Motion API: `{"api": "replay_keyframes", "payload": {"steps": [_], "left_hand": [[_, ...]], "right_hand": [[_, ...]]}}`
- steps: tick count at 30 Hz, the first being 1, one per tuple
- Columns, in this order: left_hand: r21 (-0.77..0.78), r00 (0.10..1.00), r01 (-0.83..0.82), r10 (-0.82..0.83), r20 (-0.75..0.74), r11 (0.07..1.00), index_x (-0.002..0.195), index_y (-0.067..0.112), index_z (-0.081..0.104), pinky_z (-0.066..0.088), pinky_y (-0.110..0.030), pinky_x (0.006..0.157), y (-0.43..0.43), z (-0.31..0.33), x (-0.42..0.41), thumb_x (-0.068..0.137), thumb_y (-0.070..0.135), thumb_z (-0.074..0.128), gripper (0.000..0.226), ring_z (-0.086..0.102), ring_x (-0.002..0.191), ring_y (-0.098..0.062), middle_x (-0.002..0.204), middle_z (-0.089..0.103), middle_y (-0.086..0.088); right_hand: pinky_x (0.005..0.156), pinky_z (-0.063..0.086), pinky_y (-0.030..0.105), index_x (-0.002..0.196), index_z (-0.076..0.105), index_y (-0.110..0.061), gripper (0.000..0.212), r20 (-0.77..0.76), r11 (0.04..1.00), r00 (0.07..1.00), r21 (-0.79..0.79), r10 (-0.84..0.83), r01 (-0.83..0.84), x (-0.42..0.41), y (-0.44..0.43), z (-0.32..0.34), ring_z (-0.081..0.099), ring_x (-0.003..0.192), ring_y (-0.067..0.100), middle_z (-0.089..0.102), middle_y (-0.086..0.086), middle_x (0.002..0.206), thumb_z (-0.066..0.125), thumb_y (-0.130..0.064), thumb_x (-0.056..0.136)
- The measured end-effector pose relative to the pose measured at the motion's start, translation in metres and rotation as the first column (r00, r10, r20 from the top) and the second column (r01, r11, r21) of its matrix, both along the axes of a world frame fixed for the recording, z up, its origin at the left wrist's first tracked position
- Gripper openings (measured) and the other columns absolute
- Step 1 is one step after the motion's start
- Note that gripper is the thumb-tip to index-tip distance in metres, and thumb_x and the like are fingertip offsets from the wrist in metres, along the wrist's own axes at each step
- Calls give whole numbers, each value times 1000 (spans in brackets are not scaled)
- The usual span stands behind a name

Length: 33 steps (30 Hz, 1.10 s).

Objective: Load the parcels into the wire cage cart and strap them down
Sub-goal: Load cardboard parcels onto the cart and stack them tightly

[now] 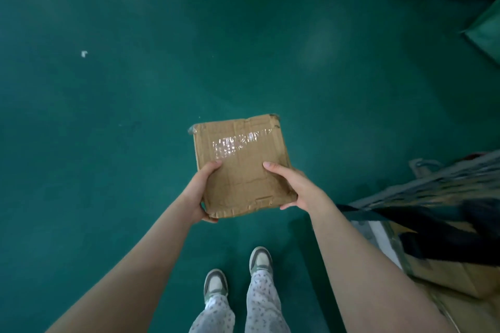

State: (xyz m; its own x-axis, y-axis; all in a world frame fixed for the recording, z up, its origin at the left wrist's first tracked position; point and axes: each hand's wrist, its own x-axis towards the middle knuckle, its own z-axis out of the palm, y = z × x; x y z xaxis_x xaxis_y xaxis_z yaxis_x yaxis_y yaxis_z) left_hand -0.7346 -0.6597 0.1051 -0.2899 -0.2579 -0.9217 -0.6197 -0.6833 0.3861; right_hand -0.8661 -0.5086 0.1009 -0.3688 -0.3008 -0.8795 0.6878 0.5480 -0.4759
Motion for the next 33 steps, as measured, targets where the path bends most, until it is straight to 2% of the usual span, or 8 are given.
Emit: {"api": "replay_keyframes", "payload": {"steps": [2, 7, 12, 16, 22, 25, 30, 33], "left_hand": [[-18, 1000, 26, -26, -14, 1000, 126, 22, 45, 36, -60, 93, 12, 34, 7, 81, 55, 56, 57, 52, 107, -38, 125, 53, -12], [-63, 987, 143, -147, -66, 988, 122, 24, 44, 33, -64, 99, 38, 109, 20, 81, 55, 57, 52, 49, 112, -37, 125, 51, -10], [-96, 948, 293, -302, -100, 951, 125, 25, 41, 33, -65, 98, 72, 157, 41, 81, 55, 58, 55, 44, 119, -38, 124, 47, -9], [-67, 910, 405, -409, -68, 912, 123, 23, 38, 31, -65, 100, 120, 171, 64, 80, 56, 59, 58, 40, 123, -40, 123, 44, -11], [-41, 812, 580, -581, -55, 814, 119, 19, 40, 37, -57, 94, 196, 183, 93, 80, 57, 58, 58, 44, 105, -35, 106, 50, -11], [-44, 743, 664, -665, -68, 746, 118, 18, 42, 37, -54, 88, 237, 190, 108, 81, 57, 56, 55, 48, 92, -33, 96, 50, -10], [-54, 636, 765, -766, -92, 642, 124, 20, 40, 39, -56, 90, 328, 204, 146, 77, 59, 59, 63, 44, 104, -36, 111, 47, -12], [-82, 553, 824, -827, -104, 561, 115, 22, 41, 38, -55, 90, 392, 216, 174, 81, 56, 57, 51, 45, 94, -33, 97, 49, -10]], "right_hand": [[96, 41, 63, 143, 35, -20, 118, -26, 1000, 999, 5, -24, 24, 12, 14, 36, 43, 128, 34, 41, 7, 144, 81, -59, 42], [98, 38, 63, 141, 38, -20, 82, -78, 991, 988, -22, -131, 130, 44, 52, 105, 44, 128, 32, 45, 7, 142, 72, -51, 73], [100, 34, 65, 143, 36, -19, 93, -92, 965, 961, -40, -260, 257, 88, 102, 152, 42, 130, 34, 43, 9, 143, 75, -53, 65], [100, 35, 63, 144, 31, -20, 83, -71, 932, 929, -28, -362, 361, 137, 160, 168, 38, 131, 36, 39, 9, 145, 71, -49, 76], [102, 33, 65, 146, 31, -23, 93, -45, 856, 855, -29, -517, 516, 200, 242, 172, 40, 130, 37, 41, 11, 144, 75, -53, 69], [102, 33, 65, 145, 30, -21, 91, -52, 795, 793, -28, -607, 607, 232, 284, 177, 39, 130, 38, 40, 12, 144, 74, -51, 71], [102, 33, 65, 144, 32, -21, 91, -74, 672, 668, -36, -740, 740, 301, 372, 193, 40, 129, 37, 41, 10, 143, 75, -50, 70], [100, 36, 62, 142, 35, -19, 85, -92, 587, 582, -39, -808, 809, 348, 430, 204, 41, 128, 36, 42, 11, 142, 74, -49, 72]]}}
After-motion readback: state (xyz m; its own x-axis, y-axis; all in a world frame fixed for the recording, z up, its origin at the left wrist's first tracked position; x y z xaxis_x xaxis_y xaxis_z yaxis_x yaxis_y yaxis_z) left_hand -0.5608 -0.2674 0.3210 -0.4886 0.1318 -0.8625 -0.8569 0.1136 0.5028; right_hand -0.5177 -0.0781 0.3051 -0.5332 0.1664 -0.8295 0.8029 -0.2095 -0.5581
